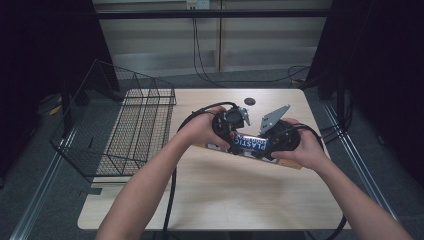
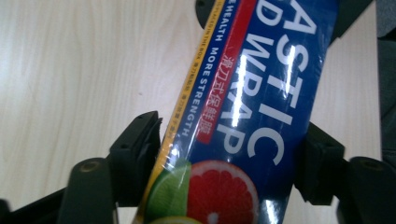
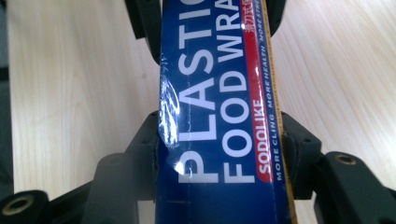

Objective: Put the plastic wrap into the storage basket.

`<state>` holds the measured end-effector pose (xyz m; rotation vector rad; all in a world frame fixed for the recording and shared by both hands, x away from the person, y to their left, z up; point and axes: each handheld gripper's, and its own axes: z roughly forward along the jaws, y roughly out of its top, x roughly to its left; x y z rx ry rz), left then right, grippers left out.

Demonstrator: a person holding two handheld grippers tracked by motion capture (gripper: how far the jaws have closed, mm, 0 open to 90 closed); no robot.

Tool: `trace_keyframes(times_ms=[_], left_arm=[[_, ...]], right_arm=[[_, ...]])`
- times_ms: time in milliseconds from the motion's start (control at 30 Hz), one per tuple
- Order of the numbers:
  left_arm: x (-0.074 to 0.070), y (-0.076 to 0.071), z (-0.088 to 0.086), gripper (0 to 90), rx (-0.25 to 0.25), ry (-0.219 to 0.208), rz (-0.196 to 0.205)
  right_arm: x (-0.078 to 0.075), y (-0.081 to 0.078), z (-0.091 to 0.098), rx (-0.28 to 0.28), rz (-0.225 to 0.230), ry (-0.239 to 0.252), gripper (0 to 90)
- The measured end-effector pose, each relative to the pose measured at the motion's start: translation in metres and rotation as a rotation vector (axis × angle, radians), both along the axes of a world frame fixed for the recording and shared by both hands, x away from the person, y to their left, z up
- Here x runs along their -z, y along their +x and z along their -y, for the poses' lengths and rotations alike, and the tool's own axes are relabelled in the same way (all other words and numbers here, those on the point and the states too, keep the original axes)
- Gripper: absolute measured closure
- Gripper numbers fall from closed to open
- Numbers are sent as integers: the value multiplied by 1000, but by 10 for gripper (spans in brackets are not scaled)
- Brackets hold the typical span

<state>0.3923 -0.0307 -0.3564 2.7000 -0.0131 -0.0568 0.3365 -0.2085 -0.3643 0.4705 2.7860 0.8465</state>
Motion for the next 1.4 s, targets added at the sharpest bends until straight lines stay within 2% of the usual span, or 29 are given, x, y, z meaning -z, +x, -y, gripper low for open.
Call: trace_keyframes(times_ms=[33, 100, 133, 167, 200, 233, 267, 300, 333, 367, 400, 433, 467, 533, 567, 800, 900, 933, 1067, 1100, 1133, 1267, 1400], left_arm=[[-2, -4, 1, 349, -2, 13, 3], [-6, -11, 5, 369, -26, 37, 8], [-9, -15, 5, 380, -27, 45, 30], [-10, -18, 6, 390, -46, 44, 30], [-12, -19, 7, 405, -62, 61, 12], [-13, -18, 7, 418, -85, 69, -25], [-14, -18, 6, 426, -113, 82, -12], [-14, -17, 4, 426, -145, 90, -19], [-15, -15, 1, 430, -170, 93, -21], [-17, -13, -3, 430, -194, 97, -30], [-18, -11, -8, 433, -225, 97, -40], [-20, -10, -12, 435, -253, 92, -35], [-22, -7, -17, 435, -291, 79, -48], [-26, -3, -25, 436, -357, 62, -61], [-30, 1, -30, 436, -370, 60, -73], [-44, 12, -50, 437, -502, 32, -82], [-49, 15, -56, 437, -538, 32, -76], [-51, 17, -59, 437, -561, 46, -71], [-54, 19, -62, 437, -584, 54, -69], [-54, 20, -63, 437, -590, 47, -69], [-57, 21, -67, 437, -622, 37, -74], [-61, 23, -71, 437, -642, 35, -71], [-66, 25, -78, 437, -696, 33, -76]], right_arm=[[0, 0, 0, -20, -2, -4, 440], [0, 3, 4, -68, -19, 18, 431], [-1, 4, 6, -73, -26, 26, 418], [-1, 5, 8, -62, -42, 51, 398], [1, 8, 9, -75, -54, 77, 325], [1, 8, 9, -54, -49, 77, 266], [-1, 7, 9, -36, -26, 69, 179], [-1, 7, 9, -36, -26, 69, 179], [-4, 7, 14, 13, 8, 83, 110], [-4, 7, 14, 13, 8, 83, 110], [-8, 7, 24, 56, 3, 129, 78], [-8, 7, 24, 56, 3, 129, 78], [-12, 6, 33, 100, 14, 159, 61], [-14, 6, 36, 114, 22, 165, 51], [-16, 2, 43, 133, 28, 184, 52], [-10, -5, 55, 152, 36, 187, 9], [-7, -8, 57, 160, 39, 182, 0], [-5, -10, 57, 173, 45, 182, 0], [-1, -12, 57, 178, 39, 182, 0], [0, -13, 57, 179, 36, 180, 0], [3, -13, 57, 196, 40, 184, 0], [6, -13, 57, 201, 26, 197, 0], [9, -13, 55, 203, 27, 205, 0]])
